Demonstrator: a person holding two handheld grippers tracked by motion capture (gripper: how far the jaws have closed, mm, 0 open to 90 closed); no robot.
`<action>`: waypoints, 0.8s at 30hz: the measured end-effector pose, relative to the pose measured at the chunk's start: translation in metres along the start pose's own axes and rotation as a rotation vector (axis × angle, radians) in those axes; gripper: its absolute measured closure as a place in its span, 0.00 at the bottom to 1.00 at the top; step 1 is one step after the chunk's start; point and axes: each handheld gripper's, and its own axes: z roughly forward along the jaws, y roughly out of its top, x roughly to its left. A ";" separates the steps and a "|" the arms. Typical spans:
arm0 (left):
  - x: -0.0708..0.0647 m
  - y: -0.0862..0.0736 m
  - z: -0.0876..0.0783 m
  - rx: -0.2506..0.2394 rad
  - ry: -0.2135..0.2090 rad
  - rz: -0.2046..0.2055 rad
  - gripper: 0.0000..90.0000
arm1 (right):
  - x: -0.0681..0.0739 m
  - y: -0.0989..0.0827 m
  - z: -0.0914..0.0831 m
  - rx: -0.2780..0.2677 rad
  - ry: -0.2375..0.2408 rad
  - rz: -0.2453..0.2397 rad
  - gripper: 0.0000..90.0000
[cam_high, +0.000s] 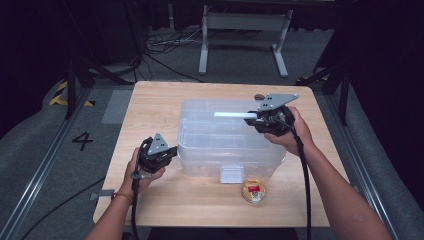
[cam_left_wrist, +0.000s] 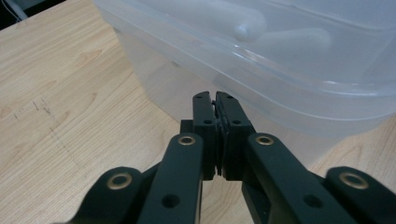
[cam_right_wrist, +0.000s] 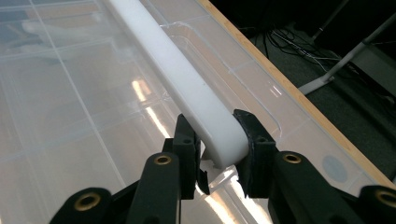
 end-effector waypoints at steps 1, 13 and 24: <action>0.001 -0.001 -0.001 -0.004 -0.014 -0.010 0.95 | 0.000 0.000 0.000 0.003 -0.001 -0.005 0.80; 0.005 -0.012 -0.011 -0.011 -0.019 -0.020 0.88 | -0.006 -0.006 -0.024 -0.029 0.016 0.008 0.80; 0.005 -0.012 -0.034 -0.058 0.005 -0.017 0.73 | -0.006 -0.007 -0.023 -0.036 0.021 0.019 0.84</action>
